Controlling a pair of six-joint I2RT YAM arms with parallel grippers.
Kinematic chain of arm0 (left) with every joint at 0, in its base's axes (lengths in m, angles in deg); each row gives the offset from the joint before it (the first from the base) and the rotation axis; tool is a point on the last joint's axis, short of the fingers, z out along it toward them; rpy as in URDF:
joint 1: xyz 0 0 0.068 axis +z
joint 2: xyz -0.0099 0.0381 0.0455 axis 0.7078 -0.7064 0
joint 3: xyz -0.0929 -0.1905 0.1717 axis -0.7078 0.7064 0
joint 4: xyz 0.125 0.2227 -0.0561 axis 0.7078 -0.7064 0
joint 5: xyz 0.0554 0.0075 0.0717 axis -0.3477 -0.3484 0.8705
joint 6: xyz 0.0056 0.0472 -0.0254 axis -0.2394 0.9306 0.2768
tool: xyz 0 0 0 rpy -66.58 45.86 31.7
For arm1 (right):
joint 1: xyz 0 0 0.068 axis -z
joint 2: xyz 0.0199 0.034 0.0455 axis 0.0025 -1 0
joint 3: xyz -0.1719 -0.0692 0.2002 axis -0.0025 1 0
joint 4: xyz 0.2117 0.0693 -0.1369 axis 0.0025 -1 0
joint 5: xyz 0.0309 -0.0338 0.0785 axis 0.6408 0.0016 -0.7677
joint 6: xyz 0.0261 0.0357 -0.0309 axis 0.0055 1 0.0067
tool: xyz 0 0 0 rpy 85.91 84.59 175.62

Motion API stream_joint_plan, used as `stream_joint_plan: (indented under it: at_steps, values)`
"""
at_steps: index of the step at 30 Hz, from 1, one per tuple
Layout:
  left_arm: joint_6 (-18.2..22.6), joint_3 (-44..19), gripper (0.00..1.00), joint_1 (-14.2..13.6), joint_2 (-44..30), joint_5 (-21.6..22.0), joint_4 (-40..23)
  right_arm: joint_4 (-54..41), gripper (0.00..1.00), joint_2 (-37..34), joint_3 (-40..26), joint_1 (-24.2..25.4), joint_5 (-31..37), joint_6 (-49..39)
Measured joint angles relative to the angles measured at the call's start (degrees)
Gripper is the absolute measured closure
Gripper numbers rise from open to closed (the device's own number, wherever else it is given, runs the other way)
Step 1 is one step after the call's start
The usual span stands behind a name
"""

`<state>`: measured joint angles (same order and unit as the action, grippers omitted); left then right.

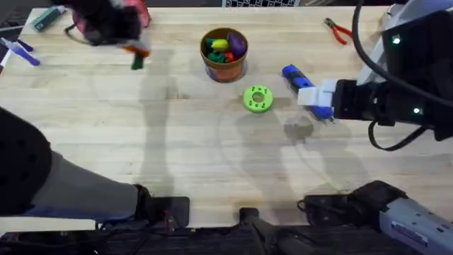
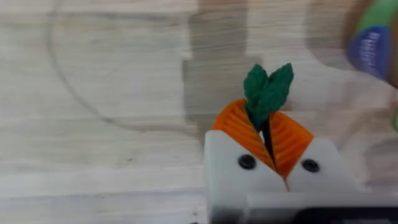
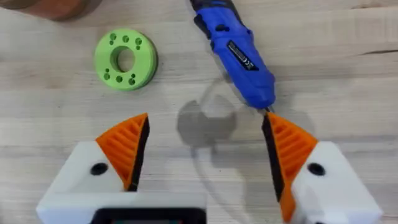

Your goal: Pick up the gripper from the table and insert it into the empty holder that is missing its gripper. Then pick up a screw, insert it into the mounting hole, and use the screwdriver to tighten it. Finally, clean up the table by picking up the vegetable and placing it into the bucket.

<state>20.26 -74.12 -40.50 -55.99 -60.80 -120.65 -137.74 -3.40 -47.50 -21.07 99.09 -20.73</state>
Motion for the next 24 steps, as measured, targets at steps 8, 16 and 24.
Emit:
stream_joint_plan:
  at_steps: [8, 16, 24]
  values:
    - [-0.99, -2.64, 0.981, -15.88, -0.59, -0.69, 2.16, 0.07, 0.01, -0.02, 0.0, 0.0, 0.0, -0.02]
    - [-3.17, -8.75, 0.981, -23.55, -3.95, -1.29, 6.05, 0.07, 0.01, 0.0, 0.0, 0.0, 0.0, -0.02]
    - [-4.3, -11.52, 0.982, -25.0, -11.6, -2.37, 9.51, 0.07, 0.011, -0.02, 0.0, 0.0, 0.01, -0.01]
